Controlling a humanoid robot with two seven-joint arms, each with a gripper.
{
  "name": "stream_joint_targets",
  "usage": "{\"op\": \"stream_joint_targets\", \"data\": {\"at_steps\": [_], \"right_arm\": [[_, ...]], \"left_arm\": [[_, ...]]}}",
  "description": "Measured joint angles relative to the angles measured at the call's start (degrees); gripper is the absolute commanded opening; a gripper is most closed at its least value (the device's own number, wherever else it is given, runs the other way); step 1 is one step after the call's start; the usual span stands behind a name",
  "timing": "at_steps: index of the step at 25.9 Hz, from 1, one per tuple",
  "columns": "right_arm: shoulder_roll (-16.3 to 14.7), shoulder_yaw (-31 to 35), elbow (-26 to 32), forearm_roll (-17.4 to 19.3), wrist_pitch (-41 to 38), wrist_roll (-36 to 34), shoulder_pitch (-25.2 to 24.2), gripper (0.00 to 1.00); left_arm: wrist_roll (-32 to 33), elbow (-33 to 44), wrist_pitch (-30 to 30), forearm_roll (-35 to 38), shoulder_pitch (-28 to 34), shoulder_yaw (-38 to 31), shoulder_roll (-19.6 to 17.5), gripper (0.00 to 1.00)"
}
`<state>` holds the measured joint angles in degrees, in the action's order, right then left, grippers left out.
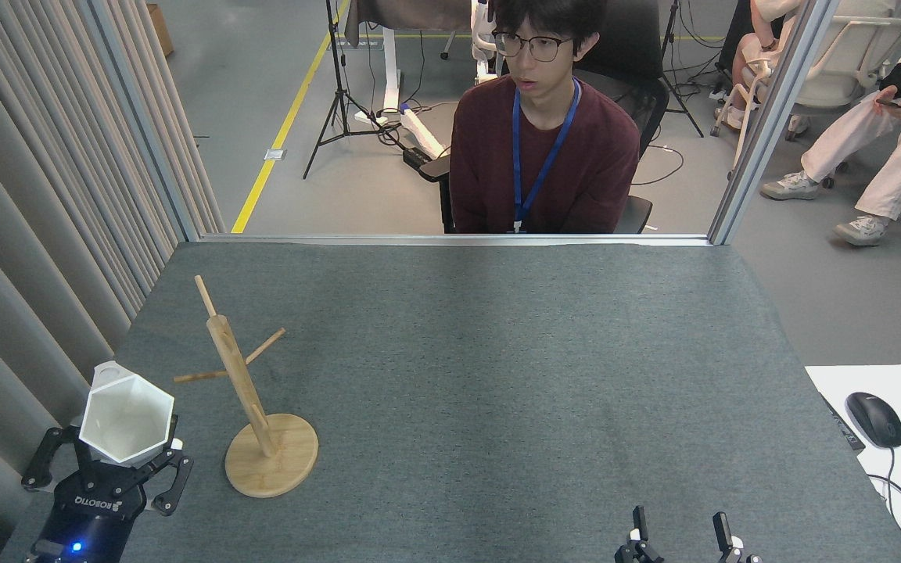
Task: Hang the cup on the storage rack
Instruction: 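Hook the cup onto a rack peg with the left gripper, then open the left gripper and pull it back from the rack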
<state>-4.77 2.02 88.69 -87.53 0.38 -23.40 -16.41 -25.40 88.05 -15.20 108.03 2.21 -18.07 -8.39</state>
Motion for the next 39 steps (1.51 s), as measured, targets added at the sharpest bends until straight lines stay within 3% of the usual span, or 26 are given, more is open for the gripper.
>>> {"op": "stream_joint_targets", "data": {"at_steps": [6, 15, 17, 19, 27, 33, 39], "right_arm": [[-0.1, 0.1, 0.1, 0.0, 0.0, -0.1, 0.1, 0.99], [-0.4, 0.2, 0.1, 0.0, 0.0, -1.0, 0.0, 0.99], [-0.4, 0.2, 0.0, 0.0, 0.0, -1.3, 0.0, 0.99], [-0.4, 0.2, 0.0, 0.0, 0.0, -1.5, 0.0, 0.99], [-0.4, 0.3, 0.0, 0.0, 0.0, -2.3, -0.1, 0.99], [-0.4, 0.3, 0.0, 0.1, 0.0, -2.8, -0.2, 0.99], [-0.4, 0.3, 0.0, 0.1, 0.0, -2.9, -0.3, 0.99]], "left_arm": [[-2.0, -4.8, 0.0, 4.4, -3.2, 1.7, -0.9, 0.37], [-3.1, -5.4, 0.6, 9.2, -4.3, 7.3, -1.1, 0.39], [-3.1, -5.6, 1.0, 9.9, -4.3, 8.3, -1.0, 0.57], [-3.1, -5.7, 1.3, 10.2, -4.4, 8.8, -0.9, 1.0], [-3.1, -7.3, 1.7, 10.5, -5.1, 9.4, -0.3, 1.0], [-3.5, -6.6, 2.2, 9.9, -0.8, 7.9, 0.6, 1.0], [-3.9, -5.4, 2.4, 9.4, 6.6, 1.4, 6.1, 1.0]]}}
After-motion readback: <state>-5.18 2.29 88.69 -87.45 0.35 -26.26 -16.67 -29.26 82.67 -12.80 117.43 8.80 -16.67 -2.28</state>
